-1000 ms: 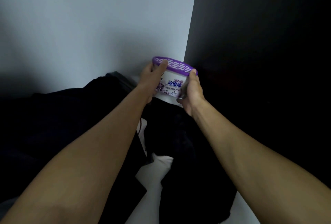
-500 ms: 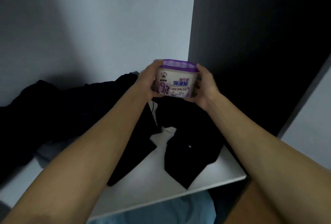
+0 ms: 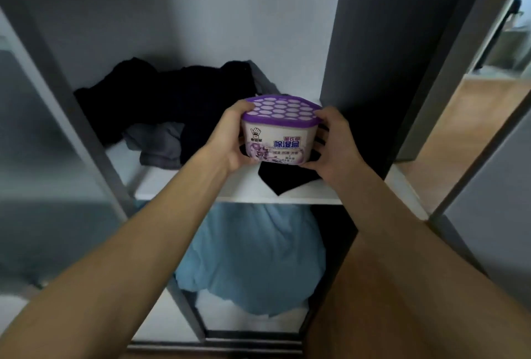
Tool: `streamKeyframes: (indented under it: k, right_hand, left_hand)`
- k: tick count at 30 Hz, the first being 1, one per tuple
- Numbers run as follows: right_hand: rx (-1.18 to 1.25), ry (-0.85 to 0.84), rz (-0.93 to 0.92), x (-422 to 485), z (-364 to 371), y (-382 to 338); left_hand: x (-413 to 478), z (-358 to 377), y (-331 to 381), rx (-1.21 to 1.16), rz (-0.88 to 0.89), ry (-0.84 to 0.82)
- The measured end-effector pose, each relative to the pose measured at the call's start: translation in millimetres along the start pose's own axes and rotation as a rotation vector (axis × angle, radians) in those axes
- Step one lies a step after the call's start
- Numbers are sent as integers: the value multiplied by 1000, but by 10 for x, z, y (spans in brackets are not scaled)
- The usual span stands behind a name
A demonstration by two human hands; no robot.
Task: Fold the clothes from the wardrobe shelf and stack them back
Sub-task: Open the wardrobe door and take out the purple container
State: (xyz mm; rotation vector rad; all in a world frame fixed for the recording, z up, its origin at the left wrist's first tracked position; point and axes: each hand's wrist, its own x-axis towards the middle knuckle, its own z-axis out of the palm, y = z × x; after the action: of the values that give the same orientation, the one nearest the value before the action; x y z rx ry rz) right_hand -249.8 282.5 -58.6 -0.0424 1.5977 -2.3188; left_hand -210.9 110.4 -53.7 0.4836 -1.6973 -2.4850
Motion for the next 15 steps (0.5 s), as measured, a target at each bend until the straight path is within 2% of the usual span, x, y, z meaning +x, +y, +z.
streamKeyframes:
  k: [5, 9, 15]
  right_hand:
    - [-11, -47, 50, -540, -284, 535]
    - [-77, -123, 139, -985, -378, 857]
    - [-159, -227, 178, -1589, -56, 1243]
  left_hand:
    - [-746, -101, -604, -53, -4, 175]
    - [-1339, -269, -1026, -67, -6, 253]
    - [-2185, -760, -1260, -83, 52, 334]
